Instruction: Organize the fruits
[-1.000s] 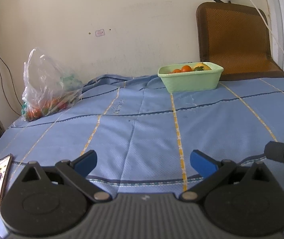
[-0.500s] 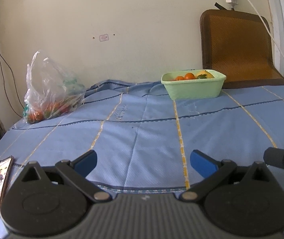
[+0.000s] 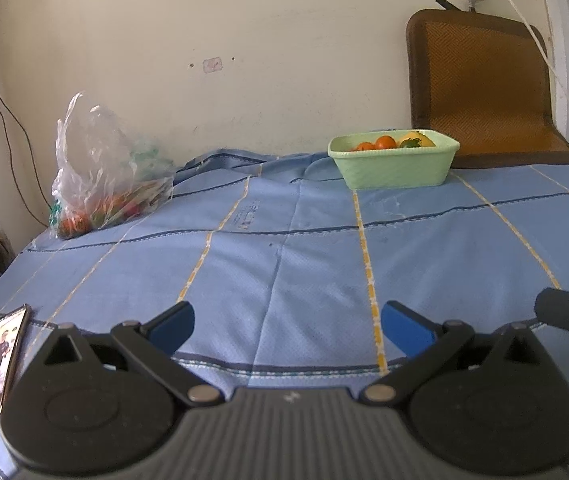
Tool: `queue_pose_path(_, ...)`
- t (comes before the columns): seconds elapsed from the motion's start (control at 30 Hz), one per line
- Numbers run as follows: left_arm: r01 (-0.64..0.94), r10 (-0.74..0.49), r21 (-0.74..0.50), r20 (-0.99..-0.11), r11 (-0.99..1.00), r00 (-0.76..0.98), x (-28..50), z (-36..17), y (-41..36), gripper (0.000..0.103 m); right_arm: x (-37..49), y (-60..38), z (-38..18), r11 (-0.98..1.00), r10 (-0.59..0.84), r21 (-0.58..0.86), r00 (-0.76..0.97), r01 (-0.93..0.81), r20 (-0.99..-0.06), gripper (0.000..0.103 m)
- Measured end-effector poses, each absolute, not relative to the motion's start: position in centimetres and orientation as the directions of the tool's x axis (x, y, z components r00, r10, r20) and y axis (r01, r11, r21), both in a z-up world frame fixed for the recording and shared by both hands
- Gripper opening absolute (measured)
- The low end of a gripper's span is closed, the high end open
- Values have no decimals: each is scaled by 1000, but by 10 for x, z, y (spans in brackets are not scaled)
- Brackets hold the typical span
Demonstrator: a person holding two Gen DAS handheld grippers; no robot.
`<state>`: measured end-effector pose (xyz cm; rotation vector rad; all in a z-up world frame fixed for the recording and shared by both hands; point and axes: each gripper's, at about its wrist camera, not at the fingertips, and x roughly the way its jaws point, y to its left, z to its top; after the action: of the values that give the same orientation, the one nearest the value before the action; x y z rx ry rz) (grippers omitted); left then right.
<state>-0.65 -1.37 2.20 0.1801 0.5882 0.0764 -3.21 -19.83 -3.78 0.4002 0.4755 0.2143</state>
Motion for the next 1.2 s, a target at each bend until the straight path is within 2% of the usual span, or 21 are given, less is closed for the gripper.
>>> queue_pose_path(0.2,-20,122,179,-580,984,805,-5,18,-12,103,-32,-198,-37,902,288,418,872,-109,-396,71)
queue_pose_path(1.2,-20,109,151,-611,988,784,-3,17,-9,103,-34,-198,-37,901,294,420,871,-114,-393,72)
